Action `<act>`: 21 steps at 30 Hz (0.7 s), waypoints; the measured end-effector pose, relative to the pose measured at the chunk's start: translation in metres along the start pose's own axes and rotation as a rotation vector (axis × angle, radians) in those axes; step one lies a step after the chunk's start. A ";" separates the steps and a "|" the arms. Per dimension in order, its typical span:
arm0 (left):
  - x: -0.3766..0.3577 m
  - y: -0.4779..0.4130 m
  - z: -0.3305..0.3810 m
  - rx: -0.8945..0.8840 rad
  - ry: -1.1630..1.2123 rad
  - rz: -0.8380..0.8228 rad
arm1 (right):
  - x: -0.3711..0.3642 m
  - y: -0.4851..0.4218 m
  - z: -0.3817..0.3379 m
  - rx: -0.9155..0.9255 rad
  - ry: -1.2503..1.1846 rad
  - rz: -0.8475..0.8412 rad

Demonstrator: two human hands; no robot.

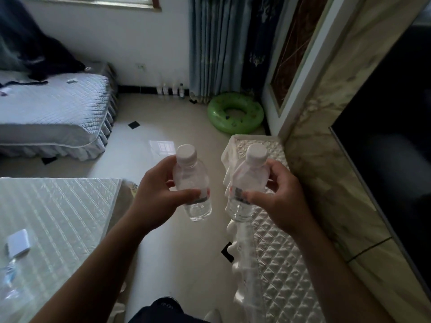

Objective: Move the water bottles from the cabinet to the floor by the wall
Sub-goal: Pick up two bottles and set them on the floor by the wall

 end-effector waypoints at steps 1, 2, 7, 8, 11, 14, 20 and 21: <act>0.004 -0.010 -0.002 0.003 0.003 0.003 | -0.001 -0.011 -0.001 -0.004 0.000 -0.007; 0.009 -0.020 -0.004 0.003 0.007 0.004 | -0.002 -0.022 -0.001 -0.008 0.002 -0.012; 0.041 -0.073 -0.016 -0.007 0.030 -0.001 | -0.018 -0.078 -0.007 -0.018 0.013 -0.015; 0.049 -0.085 -0.018 -0.008 0.043 -0.003 | -0.022 -0.091 -0.008 -0.021 0.016 -0.014; 0.079 -0.125 -0.029 -0.004 0.094 -0.001 | -0.035 -0.136 -0.012 -0.034 0.022 -0.006; 0.106 -0.161 -0.038 -0.011 0.109 -0.009 | -0.049 -0.177 -0.017 -0.043 0.028 -0.009; 0.174 -0.240 -0.062 -0.001 0.091 -0.029 | -0.094 -0.272 -0.031 -0.054 0.036 -0.015; 0.184 -0.251 -0.066 0.007 0.082 -0.029 | -0.101 -0.286 -0.034 -0.054 0.034 -0.017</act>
Point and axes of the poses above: each hand's wrist, its own y-axis away from the middle knuckle, its own x-axis out of the back of the hand, z = x × y, the point moved 1 cm from there along -y, towards the middle knuckle, and after that the axes turned 7 degrees about -z, right-handed, at the moved point
